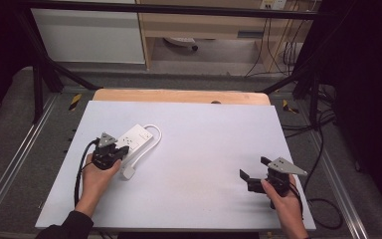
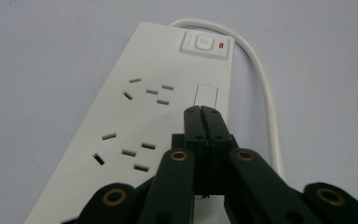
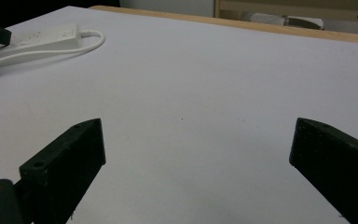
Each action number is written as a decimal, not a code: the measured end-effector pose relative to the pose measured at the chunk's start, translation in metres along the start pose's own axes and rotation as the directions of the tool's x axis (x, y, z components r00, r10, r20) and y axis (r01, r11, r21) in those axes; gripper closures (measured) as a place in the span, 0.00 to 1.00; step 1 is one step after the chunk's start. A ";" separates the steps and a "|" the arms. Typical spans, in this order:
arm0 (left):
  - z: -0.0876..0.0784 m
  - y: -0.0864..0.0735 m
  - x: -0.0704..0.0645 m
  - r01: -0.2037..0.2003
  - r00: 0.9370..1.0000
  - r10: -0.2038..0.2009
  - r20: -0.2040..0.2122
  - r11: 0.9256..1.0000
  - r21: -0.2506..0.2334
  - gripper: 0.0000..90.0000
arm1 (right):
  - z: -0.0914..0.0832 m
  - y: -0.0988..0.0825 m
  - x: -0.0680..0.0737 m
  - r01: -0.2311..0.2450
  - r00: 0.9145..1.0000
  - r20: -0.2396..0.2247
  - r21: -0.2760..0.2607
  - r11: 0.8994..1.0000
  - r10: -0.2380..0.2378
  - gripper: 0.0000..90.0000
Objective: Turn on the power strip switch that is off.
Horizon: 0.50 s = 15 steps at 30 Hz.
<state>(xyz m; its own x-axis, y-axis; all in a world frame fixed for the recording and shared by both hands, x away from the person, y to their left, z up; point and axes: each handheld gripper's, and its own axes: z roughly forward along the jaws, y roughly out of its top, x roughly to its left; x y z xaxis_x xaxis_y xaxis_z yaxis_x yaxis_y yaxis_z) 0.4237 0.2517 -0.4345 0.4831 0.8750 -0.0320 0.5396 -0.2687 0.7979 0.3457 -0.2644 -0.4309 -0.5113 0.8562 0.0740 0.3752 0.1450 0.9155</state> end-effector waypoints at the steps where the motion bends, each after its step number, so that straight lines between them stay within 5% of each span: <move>1: 0.000 0.000 0.000 0.002 1.000 -0.002 0.000 1.000 -0.001 1.00 | 0.000 0.000 0.000 0.000 1.000 0.000 0.000 1.000 0.000 0.04; 15: 0.000 -0.001 0.002 0.024 1.000 -0.024 0.014 1.000 -0.003 1.00 | 0.000 0.000 0.000 0.001 1.000 0.001 -0.001 1.000 -0.001 0.04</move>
<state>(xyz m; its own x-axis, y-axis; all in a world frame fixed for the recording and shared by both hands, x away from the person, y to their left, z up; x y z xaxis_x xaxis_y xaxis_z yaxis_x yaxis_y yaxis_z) 0.4243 0.2534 -0.4350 0.4797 0.8754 -0.0592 0.5485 -0.2466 0.7990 0.3457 -0.2648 -0.4309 -0.5110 0.8566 0.0722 0.3735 0.1456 0.9161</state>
